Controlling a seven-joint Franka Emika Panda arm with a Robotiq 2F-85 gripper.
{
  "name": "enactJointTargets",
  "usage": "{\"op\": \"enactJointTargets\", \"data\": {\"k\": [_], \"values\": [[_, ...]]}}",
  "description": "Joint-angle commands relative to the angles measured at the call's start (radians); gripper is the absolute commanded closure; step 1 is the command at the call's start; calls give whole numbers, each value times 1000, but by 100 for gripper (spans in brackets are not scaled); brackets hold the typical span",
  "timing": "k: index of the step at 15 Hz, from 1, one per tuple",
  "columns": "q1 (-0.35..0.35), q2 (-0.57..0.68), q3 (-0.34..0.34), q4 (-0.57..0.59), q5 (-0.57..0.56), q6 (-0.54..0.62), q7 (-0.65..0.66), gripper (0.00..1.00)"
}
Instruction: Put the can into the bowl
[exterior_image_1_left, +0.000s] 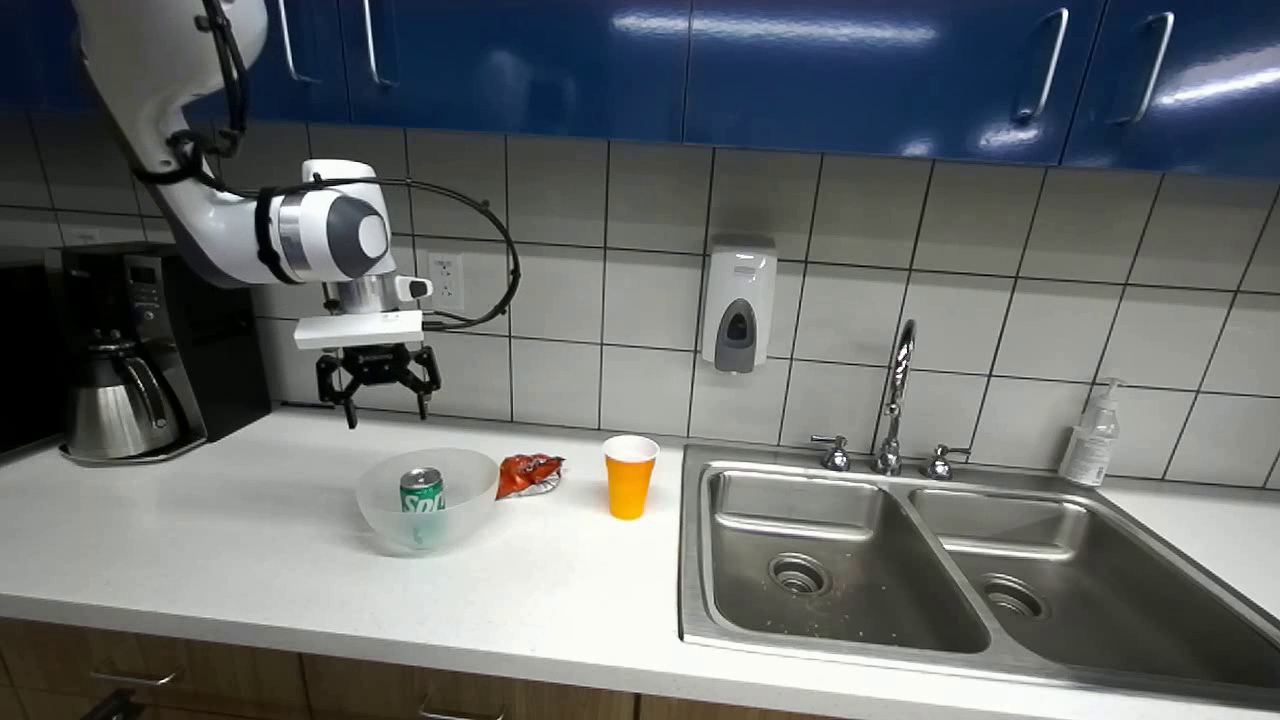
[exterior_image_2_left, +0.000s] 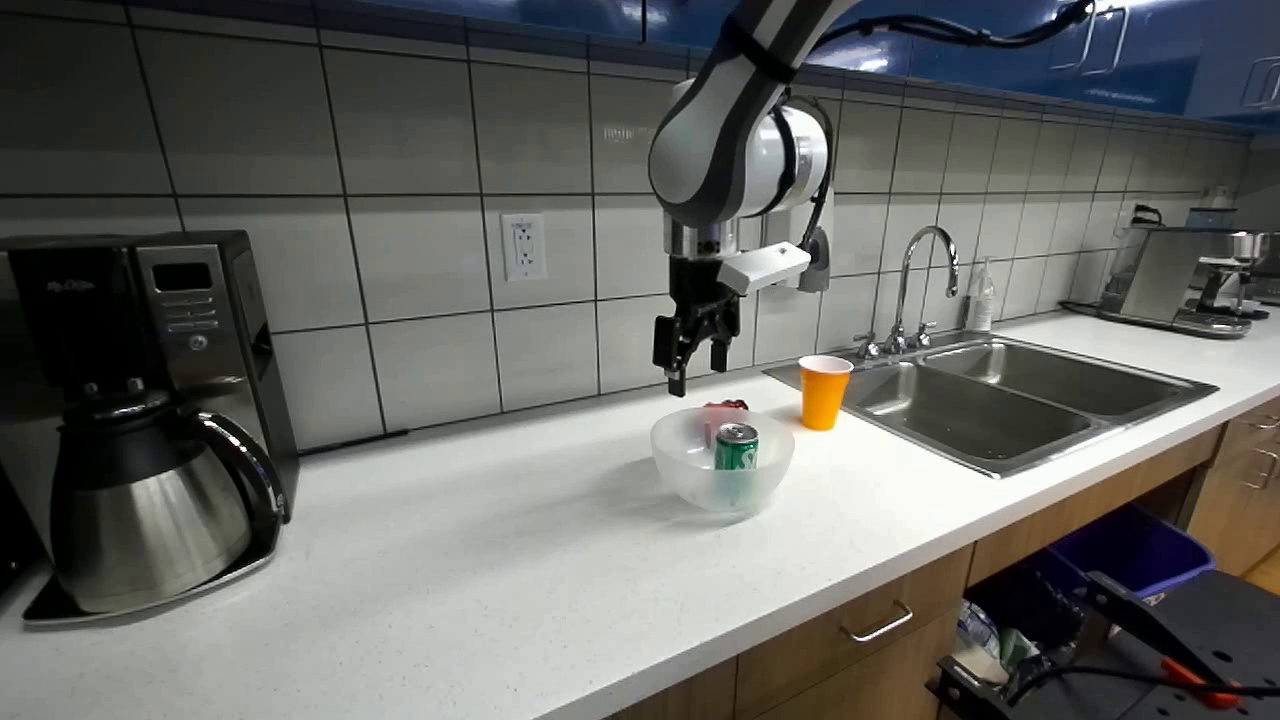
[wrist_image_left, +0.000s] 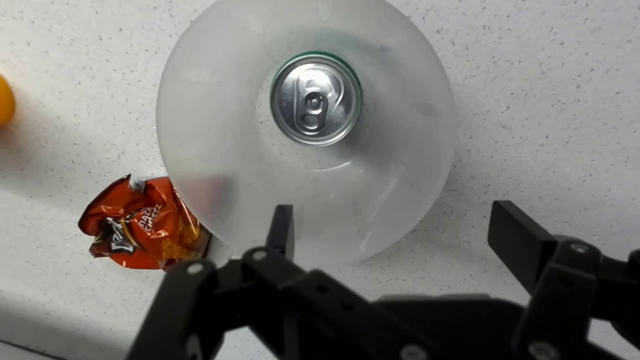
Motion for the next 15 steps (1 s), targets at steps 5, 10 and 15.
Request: {"op": "enactJointTargets", "data": {"k": [5,10,15], "values": [[15,-216,13,-193,-16,-75,63,0],[21,-380,32,-326,-4,-111,61,0],[44,-567,58,-456,9,-170,58,0]]}}
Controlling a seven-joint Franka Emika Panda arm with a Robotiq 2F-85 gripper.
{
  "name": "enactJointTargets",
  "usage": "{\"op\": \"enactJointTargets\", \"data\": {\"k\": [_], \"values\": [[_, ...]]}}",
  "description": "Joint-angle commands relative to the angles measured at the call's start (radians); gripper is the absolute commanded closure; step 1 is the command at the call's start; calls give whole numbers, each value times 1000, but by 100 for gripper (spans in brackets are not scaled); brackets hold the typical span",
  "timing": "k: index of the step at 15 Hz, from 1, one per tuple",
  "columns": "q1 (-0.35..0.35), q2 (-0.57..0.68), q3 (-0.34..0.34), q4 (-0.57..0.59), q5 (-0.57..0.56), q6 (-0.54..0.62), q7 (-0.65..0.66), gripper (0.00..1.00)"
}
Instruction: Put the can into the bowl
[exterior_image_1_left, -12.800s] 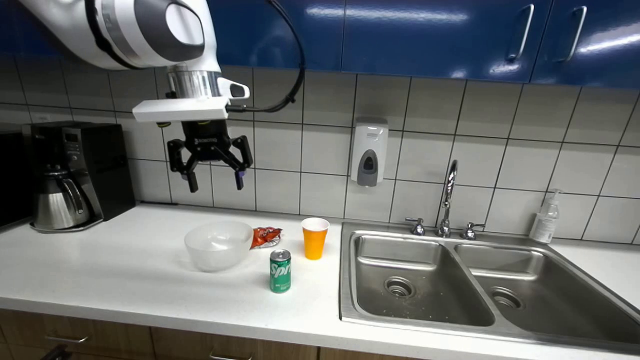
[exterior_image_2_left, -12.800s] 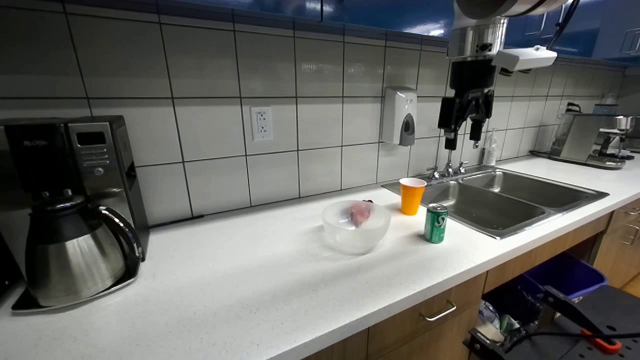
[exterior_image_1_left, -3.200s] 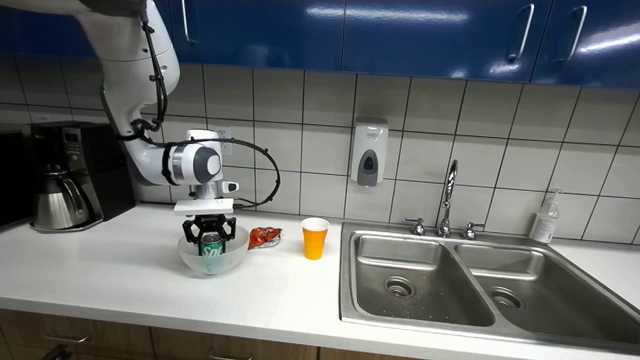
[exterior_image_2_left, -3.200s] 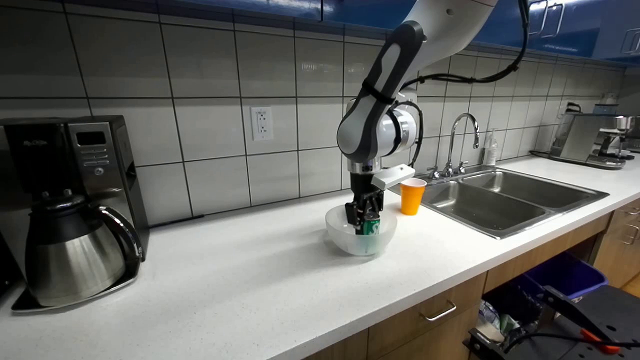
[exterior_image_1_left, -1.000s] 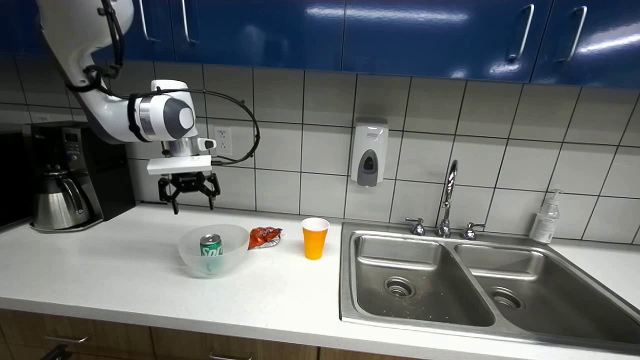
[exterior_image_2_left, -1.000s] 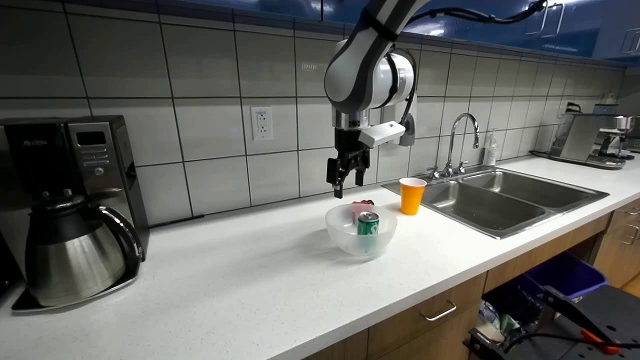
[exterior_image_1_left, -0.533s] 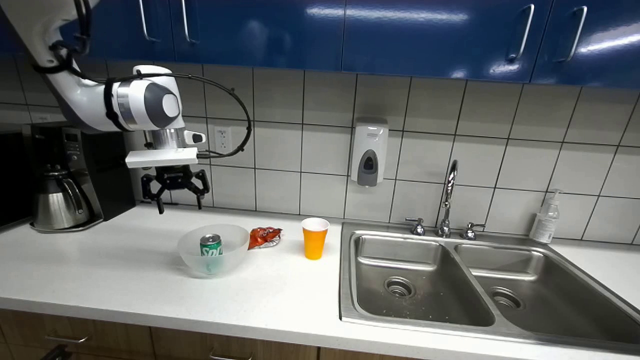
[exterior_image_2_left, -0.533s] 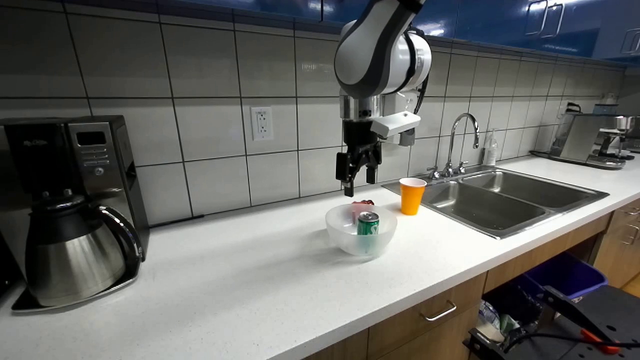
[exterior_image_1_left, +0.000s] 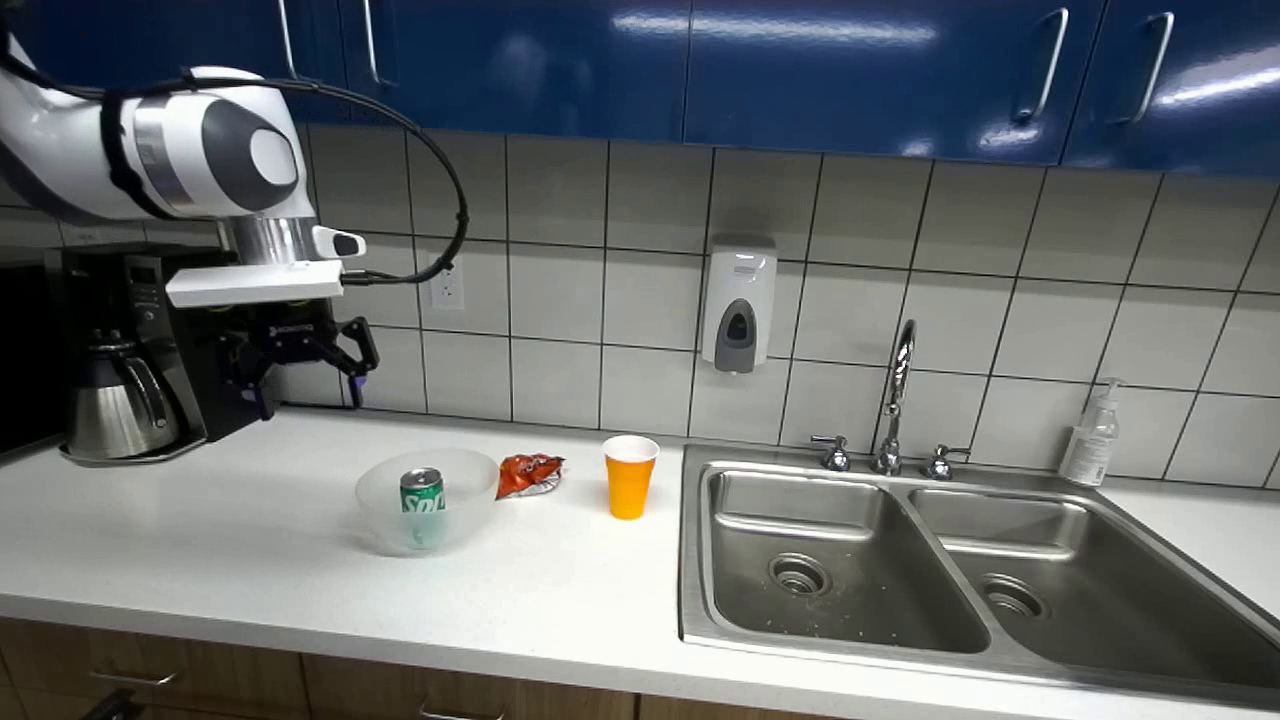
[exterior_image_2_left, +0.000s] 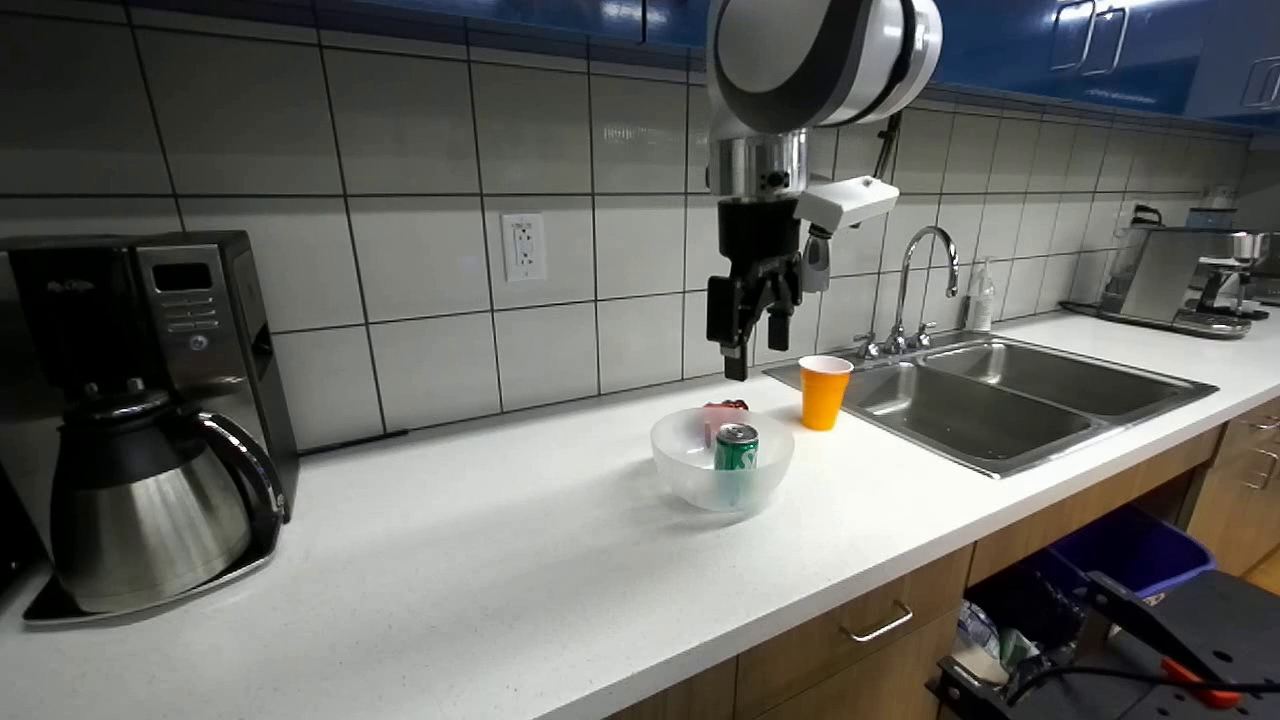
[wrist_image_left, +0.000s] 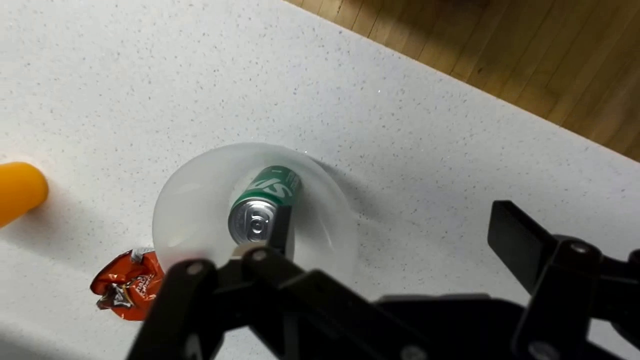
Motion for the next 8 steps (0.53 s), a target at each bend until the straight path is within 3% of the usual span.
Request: {"op": "enactJointTargets", "data": {"k": [1,4,5,8], "values": [[21,-176,24,-113,11,-68,25,0],[43,-254,36,-159,25,-129,37,0],[33,-170,21,-108,11,-85,8,0],[45,-221,24,-140,15,-110,18,0]]}}
